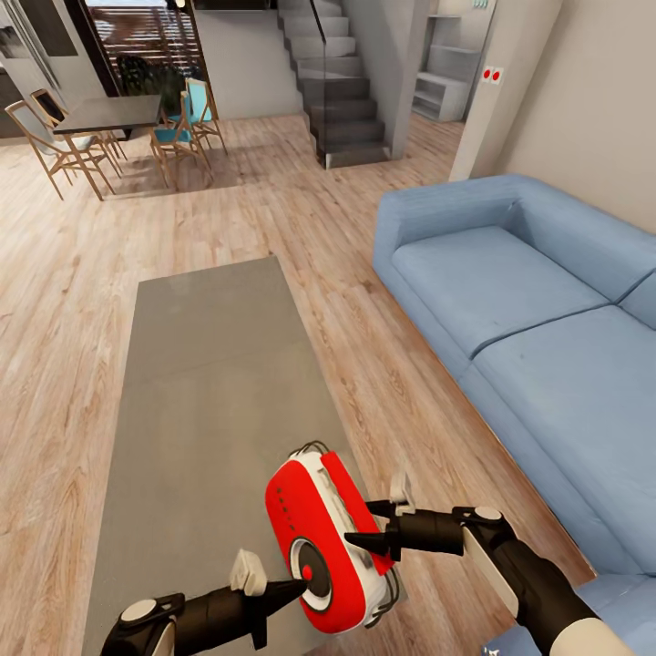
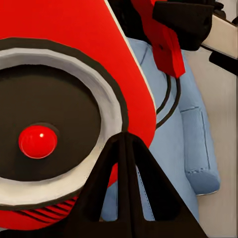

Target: Turn on the radio receiver that's on the table in the living room.

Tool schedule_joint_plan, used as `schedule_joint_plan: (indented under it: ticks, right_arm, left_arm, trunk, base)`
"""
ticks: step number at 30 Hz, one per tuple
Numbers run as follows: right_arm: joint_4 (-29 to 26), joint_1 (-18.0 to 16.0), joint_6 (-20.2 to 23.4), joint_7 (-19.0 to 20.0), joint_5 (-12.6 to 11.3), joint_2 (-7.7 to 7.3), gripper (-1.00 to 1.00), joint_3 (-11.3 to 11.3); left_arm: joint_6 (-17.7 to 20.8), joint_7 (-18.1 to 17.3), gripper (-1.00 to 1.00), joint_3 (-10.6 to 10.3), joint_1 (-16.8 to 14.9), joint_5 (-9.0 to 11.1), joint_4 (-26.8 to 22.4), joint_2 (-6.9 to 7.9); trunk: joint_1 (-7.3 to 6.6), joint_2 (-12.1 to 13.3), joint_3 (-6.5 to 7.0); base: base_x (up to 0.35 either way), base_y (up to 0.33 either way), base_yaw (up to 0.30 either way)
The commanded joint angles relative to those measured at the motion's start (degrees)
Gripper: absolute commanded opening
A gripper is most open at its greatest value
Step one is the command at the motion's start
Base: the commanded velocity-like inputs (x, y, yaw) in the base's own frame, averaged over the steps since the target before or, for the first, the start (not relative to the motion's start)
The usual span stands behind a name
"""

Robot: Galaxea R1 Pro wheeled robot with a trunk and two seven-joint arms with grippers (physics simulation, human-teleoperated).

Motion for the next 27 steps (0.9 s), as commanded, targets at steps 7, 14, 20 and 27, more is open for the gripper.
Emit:
schedule_joint_plan:
  ticks: [7,14,20,27]
  right_arm:
    - [-0.1,0.0,0.0,0.3,-0.1,0.35,-1.00,0.0]
    - [-0.1,0.0,0.0,0.4,-0.1,0.80,-1.00,1.4]
    - [-0.1,0.0,0.0,0.4,-0.1,0.74,-1.00,2.2]
    - [-0.1,0.0,0.0,0.3,-0.1,0.71,-1.00,2.2]
  left_arm:
    - [-1.7,0.1,-1.00,0.0,0.0,-0.2,1.2,-1.00]
    - [-3.0,0.1,-1.00,0.1,0.0,-0.3,1.2,-1.04]
    - [-3.6,0.1,-1.00,0.2,0.0,-0.3,1.2,-0.96]
    - [-5.6,0.1,-1.00,0.5,0.0,-0.5,1.6,-0.70]
  trunk:
    - [0.00,0.0,0.00]
    - [0.00,0.0,0.00]
    - [0.00,0.0,0.00]
    - [0.00,0.0,0.00]
  base:
    - [0.000,0.000,0.000]
    - [0.000,0.000,0.000]
    - [0.000,0.000,0.000]
    - [0.000,0.000,0.000]
